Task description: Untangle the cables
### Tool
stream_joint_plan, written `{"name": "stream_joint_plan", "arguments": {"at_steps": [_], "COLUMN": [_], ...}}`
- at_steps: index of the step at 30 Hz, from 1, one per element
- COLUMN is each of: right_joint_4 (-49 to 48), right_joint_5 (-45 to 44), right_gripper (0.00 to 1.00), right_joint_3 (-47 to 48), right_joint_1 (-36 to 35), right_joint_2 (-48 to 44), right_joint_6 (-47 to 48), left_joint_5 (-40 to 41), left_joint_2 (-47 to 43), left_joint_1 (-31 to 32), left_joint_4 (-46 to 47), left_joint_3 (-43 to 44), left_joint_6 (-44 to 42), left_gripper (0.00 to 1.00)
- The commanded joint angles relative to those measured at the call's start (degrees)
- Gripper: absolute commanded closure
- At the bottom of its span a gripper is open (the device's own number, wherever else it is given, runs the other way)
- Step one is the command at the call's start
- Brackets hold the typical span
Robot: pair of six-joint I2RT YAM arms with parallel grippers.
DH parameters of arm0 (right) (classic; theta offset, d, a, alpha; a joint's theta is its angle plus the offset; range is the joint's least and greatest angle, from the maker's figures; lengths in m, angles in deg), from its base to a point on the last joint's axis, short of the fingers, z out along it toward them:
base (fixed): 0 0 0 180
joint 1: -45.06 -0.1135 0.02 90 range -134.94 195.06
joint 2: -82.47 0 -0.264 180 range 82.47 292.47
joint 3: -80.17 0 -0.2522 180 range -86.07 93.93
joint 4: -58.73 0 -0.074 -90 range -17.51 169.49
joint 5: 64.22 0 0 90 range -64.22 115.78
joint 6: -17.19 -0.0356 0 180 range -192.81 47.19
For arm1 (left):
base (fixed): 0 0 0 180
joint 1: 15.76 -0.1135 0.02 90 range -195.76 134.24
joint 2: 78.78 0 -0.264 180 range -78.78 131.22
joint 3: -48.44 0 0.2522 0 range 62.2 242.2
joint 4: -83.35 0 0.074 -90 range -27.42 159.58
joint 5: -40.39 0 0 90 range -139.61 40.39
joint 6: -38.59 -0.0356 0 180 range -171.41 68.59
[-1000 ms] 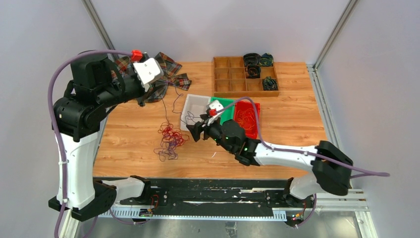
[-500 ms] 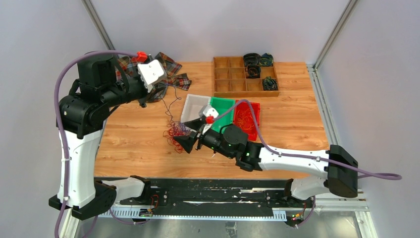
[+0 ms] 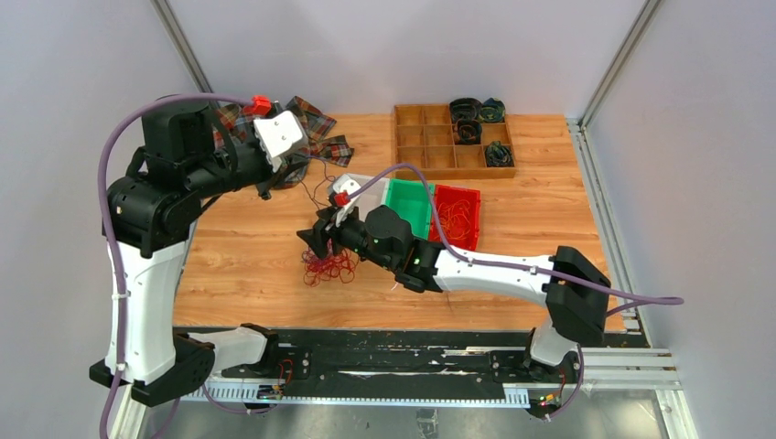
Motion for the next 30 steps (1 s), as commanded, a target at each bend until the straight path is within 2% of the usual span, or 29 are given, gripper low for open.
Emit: {"name": "stream_joint_plan", "arguments": {"at_steps": [1,11,18,25,30], "right_joint_4": [1.19,-2.85,-4.98,-6.76,-6.52], "right_joint_5": [-1.7,-1.94,-2.38,-2.09,-3.63], "right_gripper": [0.41,0.51,0.59,0.6,0.53], "right_joint_3": [2.99,0.04,-3.82,-11.8,-17.68], "right_joint_1": [1.52,3.69,4.3,4.22,4.29], "right_joint_2": [3.1,9.1,9.85,7.74,3.81], "right_joint_6": [1.87,-1.32,-3.09,-8.12,-10.08], "left_joint_5": [-1.62,-2.94,-1.91,3.07,5.78], "left_joint_2": [-0.68,1.42,2.9,6.63,6.73], "left_joint_1": [0.39,0.37,0.42,0.4,0.42], "left_joint_4": [0.95,0.98,1.08,2.33,5.85], "left_joint_3": [3.55,11.38,16.36,23.47,20.28], "left_joint_6": [1.41,5.68,6.62,4.63,2.73], "left_gripper": [1.0,1.0,1.0,1.0,1.0]}}
